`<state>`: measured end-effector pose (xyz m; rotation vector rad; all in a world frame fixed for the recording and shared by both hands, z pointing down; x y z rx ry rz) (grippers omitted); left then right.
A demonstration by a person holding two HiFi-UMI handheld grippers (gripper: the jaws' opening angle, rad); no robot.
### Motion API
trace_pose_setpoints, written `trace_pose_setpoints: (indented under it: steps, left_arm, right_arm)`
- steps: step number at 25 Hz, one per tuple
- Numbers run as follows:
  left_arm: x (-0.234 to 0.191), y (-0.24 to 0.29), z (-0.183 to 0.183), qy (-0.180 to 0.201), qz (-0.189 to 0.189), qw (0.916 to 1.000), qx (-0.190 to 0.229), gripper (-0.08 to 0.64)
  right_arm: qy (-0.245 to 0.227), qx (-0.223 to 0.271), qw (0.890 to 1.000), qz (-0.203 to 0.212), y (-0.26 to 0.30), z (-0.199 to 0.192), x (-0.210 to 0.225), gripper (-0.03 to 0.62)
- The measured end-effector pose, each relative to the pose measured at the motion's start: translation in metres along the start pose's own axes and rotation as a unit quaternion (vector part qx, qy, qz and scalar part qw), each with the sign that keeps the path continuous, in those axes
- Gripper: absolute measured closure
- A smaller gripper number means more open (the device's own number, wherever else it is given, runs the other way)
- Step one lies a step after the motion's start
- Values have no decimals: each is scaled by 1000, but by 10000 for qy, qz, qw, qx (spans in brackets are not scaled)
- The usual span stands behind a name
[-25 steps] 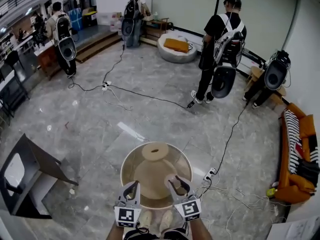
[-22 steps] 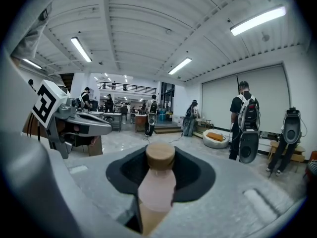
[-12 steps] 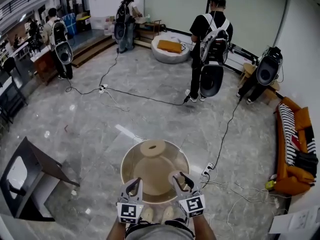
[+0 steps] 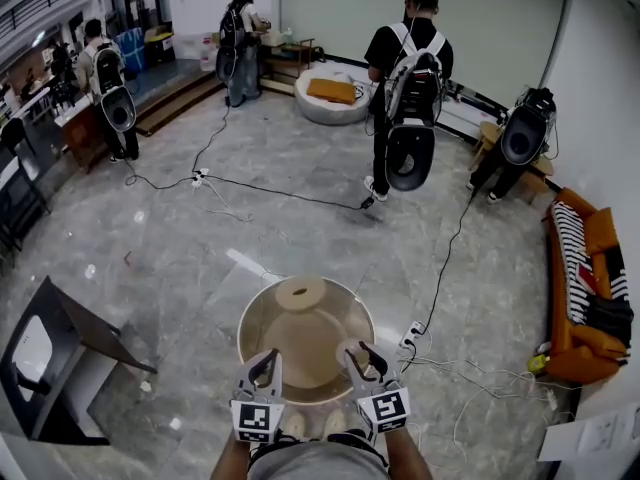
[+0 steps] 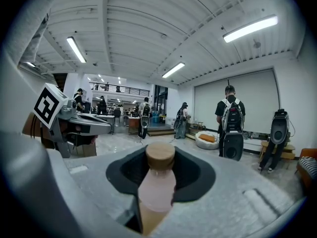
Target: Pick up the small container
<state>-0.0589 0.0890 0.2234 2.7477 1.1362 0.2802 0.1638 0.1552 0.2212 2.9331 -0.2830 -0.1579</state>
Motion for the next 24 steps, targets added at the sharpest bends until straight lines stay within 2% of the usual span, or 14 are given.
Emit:
trace_pose_setpoints:
  steps: [24]
  left_arm:
    - [-1, -7, -9, -32, 40, 10000, -5, 543]
  right_arm:
    - [42, 56, 9999, 144, 3, -4, -13, 463]
Point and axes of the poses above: the fingertips, and each gripper's own axes: y forward along the fingers, x to its right, z out of its top, the point moved 8 cm from there along -y, backward along the fingers
